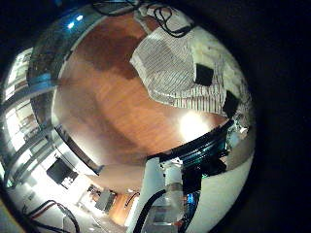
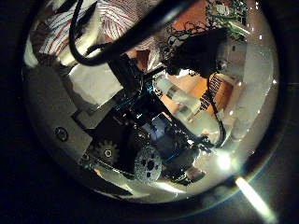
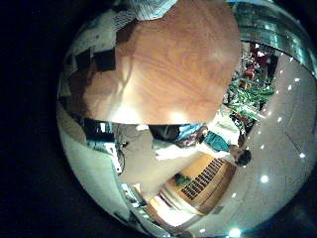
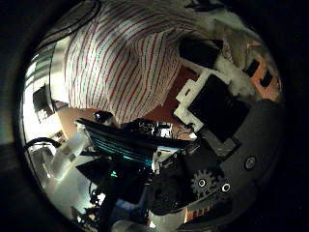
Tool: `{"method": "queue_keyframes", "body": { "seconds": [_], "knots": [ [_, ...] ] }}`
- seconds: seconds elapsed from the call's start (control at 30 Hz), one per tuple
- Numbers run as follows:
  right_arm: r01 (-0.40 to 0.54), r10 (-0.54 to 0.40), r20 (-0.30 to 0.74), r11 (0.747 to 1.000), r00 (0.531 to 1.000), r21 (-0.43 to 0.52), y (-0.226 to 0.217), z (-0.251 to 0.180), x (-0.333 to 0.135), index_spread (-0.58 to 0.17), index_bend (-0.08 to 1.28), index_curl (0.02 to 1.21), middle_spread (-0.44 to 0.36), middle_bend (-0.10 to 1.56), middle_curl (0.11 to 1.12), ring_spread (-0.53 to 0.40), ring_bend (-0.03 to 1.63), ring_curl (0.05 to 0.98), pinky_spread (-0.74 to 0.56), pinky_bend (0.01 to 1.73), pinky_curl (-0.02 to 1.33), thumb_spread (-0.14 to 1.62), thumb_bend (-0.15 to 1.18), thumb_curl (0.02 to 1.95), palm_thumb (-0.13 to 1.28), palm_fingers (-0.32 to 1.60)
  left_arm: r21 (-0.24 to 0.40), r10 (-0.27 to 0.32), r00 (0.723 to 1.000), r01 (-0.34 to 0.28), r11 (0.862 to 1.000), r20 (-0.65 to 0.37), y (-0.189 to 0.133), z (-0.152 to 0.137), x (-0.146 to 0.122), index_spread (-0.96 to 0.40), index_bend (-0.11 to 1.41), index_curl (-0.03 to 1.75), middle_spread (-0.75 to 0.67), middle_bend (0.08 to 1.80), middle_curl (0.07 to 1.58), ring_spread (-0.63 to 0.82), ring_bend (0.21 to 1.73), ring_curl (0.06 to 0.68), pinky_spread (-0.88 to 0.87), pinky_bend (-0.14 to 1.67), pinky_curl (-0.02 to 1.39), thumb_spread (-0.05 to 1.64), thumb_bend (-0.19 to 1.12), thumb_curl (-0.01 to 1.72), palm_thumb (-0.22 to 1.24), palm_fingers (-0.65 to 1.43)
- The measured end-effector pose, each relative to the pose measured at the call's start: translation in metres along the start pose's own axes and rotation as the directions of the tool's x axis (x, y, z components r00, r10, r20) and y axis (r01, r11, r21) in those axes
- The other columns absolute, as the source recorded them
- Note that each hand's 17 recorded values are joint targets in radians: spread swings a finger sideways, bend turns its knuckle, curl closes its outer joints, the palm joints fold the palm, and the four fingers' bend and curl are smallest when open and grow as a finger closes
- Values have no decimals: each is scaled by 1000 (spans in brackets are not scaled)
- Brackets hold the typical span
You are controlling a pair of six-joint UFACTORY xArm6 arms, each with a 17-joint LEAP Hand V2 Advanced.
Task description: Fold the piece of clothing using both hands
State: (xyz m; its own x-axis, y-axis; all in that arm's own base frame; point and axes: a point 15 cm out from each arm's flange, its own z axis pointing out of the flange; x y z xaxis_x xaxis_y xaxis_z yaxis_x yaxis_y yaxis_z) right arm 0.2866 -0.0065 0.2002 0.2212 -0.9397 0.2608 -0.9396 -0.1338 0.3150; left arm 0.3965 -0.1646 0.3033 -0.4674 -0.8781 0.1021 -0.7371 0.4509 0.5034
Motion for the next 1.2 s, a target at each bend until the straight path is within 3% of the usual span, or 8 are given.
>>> {"method": "queue_keyframes", "body": {
  "seconds": [0.33,0.63,0.97,1.2],
  "knots": [
    [-54,52,51,997,997,49,21,-44,38,-329,1003,1021,-181,1234,941,-207,1390,693,-202,1338,718,1071,-11,631,1049,1084,-18,10,1000,-11,1000,-26,24,5,-7,-783,396,1318,-574,983,892,-499,1198,505,-802,499,758,1085,-13,628,718,1057],
    [-123,98,144,977,985,174,3,-108,50,-312,995,1037,-166,1248,924,-204,1390,698,-202,1312,753,1070,-11,664,1036,1099,-34,-5,999,4,999,-42,42,19,-13,-782,392,1327,-574,975,900,-501,1190,509,-792,399,780,1093,-14,619,720,1009],
    [-142,104,168,962,980,231,-58,-163,61,-301,997,1045,-155,1266,902,-200,1389,699,-205,1284,785,1058,-10,700,1048,1107,15,-66,995,67,998,-76,42,31,-39,-773,393,1333,-577,973,909,-504,1177,511,-789,306,809,1094,-15,594,707,983],
    [-135,98,168,964,981,228,-111,-175,57,-295,1000,1045,-150,1280,889,-199,1390,698,-204,1270,809,1050,-11,715,1050,1112,19,-129,983,133,991,-128,30,41,-66,-767,394,1334,-580,958,908,-505,1169,510,-794,261,830,1091,-16,582,709,984]
  ]
}}
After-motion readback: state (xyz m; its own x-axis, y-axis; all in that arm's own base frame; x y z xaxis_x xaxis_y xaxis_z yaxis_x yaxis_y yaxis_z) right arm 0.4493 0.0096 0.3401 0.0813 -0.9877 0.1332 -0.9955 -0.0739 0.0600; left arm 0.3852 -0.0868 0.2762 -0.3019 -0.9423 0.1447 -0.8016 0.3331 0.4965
